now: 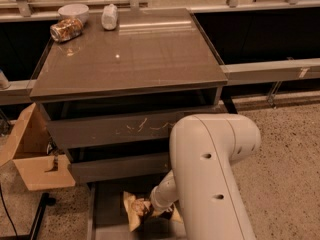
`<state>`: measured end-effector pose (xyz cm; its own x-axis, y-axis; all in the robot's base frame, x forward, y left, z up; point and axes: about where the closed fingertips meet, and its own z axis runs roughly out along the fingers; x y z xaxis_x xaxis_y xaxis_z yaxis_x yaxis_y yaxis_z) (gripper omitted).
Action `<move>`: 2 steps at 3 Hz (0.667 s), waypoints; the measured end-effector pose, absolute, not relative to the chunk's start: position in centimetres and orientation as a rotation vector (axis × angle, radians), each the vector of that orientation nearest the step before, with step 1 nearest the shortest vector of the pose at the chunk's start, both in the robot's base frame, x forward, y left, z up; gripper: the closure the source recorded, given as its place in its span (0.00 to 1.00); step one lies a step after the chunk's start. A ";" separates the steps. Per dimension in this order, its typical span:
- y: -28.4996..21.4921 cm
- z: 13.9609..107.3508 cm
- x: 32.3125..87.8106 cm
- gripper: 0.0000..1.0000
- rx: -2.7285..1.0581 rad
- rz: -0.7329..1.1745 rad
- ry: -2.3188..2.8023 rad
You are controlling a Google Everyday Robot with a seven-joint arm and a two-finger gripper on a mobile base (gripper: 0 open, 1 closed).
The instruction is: Place brown chip bag into bottom drawer
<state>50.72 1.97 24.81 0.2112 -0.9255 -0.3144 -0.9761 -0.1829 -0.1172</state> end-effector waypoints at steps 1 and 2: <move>1.5 22.6 50.4 1.00 -2.187 0.259 1.806; 1.5 19.9 49.9 1.00 -2.173 0.283 1.823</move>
Offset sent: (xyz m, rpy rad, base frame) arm -0.0072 -0.0066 -0.0839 0.0261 0.0446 -0.0425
